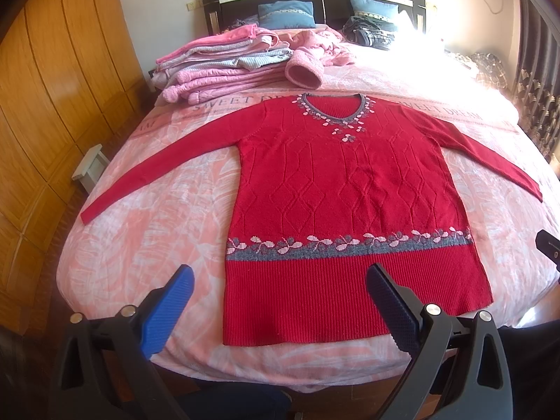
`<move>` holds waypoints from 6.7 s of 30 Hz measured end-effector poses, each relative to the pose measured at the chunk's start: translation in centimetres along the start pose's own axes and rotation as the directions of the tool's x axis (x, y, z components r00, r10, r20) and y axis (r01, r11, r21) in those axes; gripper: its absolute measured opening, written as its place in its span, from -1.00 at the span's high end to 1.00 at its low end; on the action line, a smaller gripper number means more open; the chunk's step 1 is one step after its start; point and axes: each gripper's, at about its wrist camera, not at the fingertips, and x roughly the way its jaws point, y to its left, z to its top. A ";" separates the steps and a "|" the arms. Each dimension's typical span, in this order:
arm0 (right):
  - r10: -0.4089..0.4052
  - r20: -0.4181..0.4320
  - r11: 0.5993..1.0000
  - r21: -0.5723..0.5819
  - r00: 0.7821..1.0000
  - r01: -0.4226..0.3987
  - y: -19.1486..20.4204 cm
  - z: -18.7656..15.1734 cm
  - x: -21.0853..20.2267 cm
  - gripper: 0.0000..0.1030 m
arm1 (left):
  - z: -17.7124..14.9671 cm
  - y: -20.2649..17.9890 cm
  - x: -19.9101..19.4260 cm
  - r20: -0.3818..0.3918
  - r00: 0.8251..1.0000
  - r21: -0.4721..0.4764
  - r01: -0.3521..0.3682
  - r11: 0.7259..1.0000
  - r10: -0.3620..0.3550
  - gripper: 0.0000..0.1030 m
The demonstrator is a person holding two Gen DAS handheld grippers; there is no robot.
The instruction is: Fold small clothes
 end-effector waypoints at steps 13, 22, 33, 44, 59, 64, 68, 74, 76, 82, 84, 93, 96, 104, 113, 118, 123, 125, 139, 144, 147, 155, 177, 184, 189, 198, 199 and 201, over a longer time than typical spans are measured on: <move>0.029 -0.044 0.999 0.048 0.999 -0.027 -1.6 1.5 1.5 -0.94 | 1.9 -1.3 1.1 0.005 0.999 -0.005 0.043 0.999 -0.043 -0.93; 0.012 -0.142 0.961 0.275 0.990 0.028 -10.1 8.0 6.1 -0.94 | 6.9 -2.5 6.4 -0.057 0.997 -0.018 0.049 0.999 -0.050 -0.93; -0.177 -0.200 0.875 0.416 0.964 0.247 -29.0 13.9 14.5 -0.93 | 12.6 -4.8 11.8 0.001 0.991 0.005 0.136 0.991 -0.136 -0.93; 0.014 -0.223 0.787 0.604 0.975 0.127 -42.3 12.4 21.4 -0.92 | 14.8 -4.5 18.6 -0.024 0.992 -0.106 0.121 0.987 -0.124 -0.93; 0.055 -0.324 0.869 0.481 0.945 0.114 -41.9 12.4 26.3 0.14 | 15.4 -7.3 21.3 -0.018 0.997 -0.021 0.070 0.997 -0.070 -0.93; 0.130 -0.240 0.835 0.549 0.962 0.024 -42.7 12.6 25.1 0.82 | 15.8 -7.7 21.0 -0.002 0.997 0.003 0.075 0.997 -0.075 -0.93; 0.092 -0.149 0.836 0.549 0.985 0.004 -41.9 14.7 22.8 0.84 | 16.4 -6.4 21.4 -0.005 0.997 -0.049 0.071 0.996 -0.072 -0.93; 0.043 -0.021 0.869 0.494 0.999 -0.027 -37.2 19.6 18.5 0.85 | 17.9 -4.3 22.8 -0.015 0.997 -0.088 0.076 0.993 -0.078 -0.93; 0.047 0.019 0.873 0.485 0.999 -0.050 -34.8 21.6 17.5 0.85 | 18.3 -3.6 23.1 -0.008 0.997 -0.092 0.077 0.993 -0.078 -0.93; 0.014 0.071 0.939 0.342 0.997 -0.038 -24.7 27.2 15.8 0.85 | 19.0 -2.3 23.7 0.009 0.995 -0.107 0.102 0.989 -0.102 -0.93; 0.008 0.073 0.956 0.293 0.997 -0.029 -21.4 28.4 16.0 0.85 | 19.1 -2.1 23.9 0.012 0.993 -0.106 0.121 0.987 -0.120 -0.93; 0.051 0.018 0.980 0.192 0.999 -0.053 -10.4 30.1 20.6 0.85 | 19.2 -0.6 25.0 -0.003 0.987 -0.121 0.159 0.980 -0.161 -0.93; 0.088 -0.016 0.986 0.143 0.996 -0.085 -6.4 29.9 22.6 0.85 | 19.1 0.3 25.5 -0.015 0.984 -0.146 0.173 0.974 -0.177 -0.93; 0.241 -0.097 0.970 0.025 0.966 -0.240 4.4 28.6 26.1 0.85 | 18.9 2.0 26.3 -0.037 0.980 -0.180 0.186 0.966 -0.196 -0.93; 0.390 -0.251 0.919 0.045 0.886 -0.392 11.1 25.3 31.3 0.76 | 19.2 0.9 26.1 -0.035 0.976 -0.139 0.209 0.968 -0.216 -0.92; 0.522 -0.276 0.852 0.140 0.807 -0.504 10.1 25.0 31.7 0.53 | 19.4 -0.7 26.3 -0.045 0.968 -0.131 0.238 0.963 -0.245 -0.92; 0.514 -0.195 0.857 0.156 0.835 -0.491 6.1 26.6 29.2 0.51 | 20.2 -3.9 26.3 -0.054 0.947 -0.124 0.307 0.944 -0.315 -0.92; 0.458 -0.180 0.889 0.113 0.871 -0.444 4.6 26.7 28.4 0.51 | 20.5 -5.8 26.4 -0.057 0.940 -0.115 0.328 0.938 -0.336 -0.92; 0.371 -0.127 0.922 0.173 0.920 -0.348 -7.8 24.9 27.4 0.51 | 20.8 -16.5 29.2 -0.128 0.940 -0.012 0.318 0.948 -0.317 -0.51; 0.350 -0.125 0.920 0.231 0.928 -0.316 -11.2 24.2 28.0 0.51 | 20.6 -17.3 29.4 -0.101 0.969 -0.006 0.228 0.974 -0.228 0.19; 0.341 -0.127 0.919 0.256 0.931 -0.301 -12.1 23.9 28.3 0.51 | 20.9 -16.7 29.3 -0.083 0.959 -0.035 0.268 0.963 -0.270 0.88; 0.312 -0.129 0.923 0.278 0.941 -0.267 -12.7 23.8 28.9 0.51 | 22.5 -14.1 26.4 0.044 0.919 -0.097 0.395 0.914 -0.392 0.95; 0.427 -0.254 0.883 0.325 0.868 -0.339 -7.3 22.2 33.9 0.30 | 22.4 2.8 29.9 0.064 0.984 -0.363 0.178 0.915 -0.166 0.91; 0.321 -0.355 0.940 0.233 0.878 -0.249 -5.6 21.9 34.6 0.58 | 22.4 4.0 29.4 0.032 0.998 -0.325 0.060 0.944 -0.052 0.79; 0.226 -0.274 0.970 0.149 0.935 -0.191 -5.4 23.6 31.6 0.48 | 24.0 3.9 26.7 0.123 0.986 -0.343 0.152 0.927 -0.116 0.64; 0.308 -0.292 0.951 0.132 0.905 -0.281 -1.7 23.2 32.6 0.39 | 22.5 -1.7 30.5 -0.025 0.963 -0.287 0.251 0.924 -0.269 0.57; 0.289 -0.319 0.957 0.127 0.903 -0.261 -1.5 22.7 33.3 0.39 | 22.2 -1.8 31.3 -0.055 0.959 -0.294 0.249 0.923 -0.277 0.57; 0.282 -0.349 0.959 0.134 0.894 -0.251 -1.5 21.7 34.1 0.40 | 21.3 -1.8 33.1 -0.118 0.948 -0.316 0.245 0.917 -0.294 0.56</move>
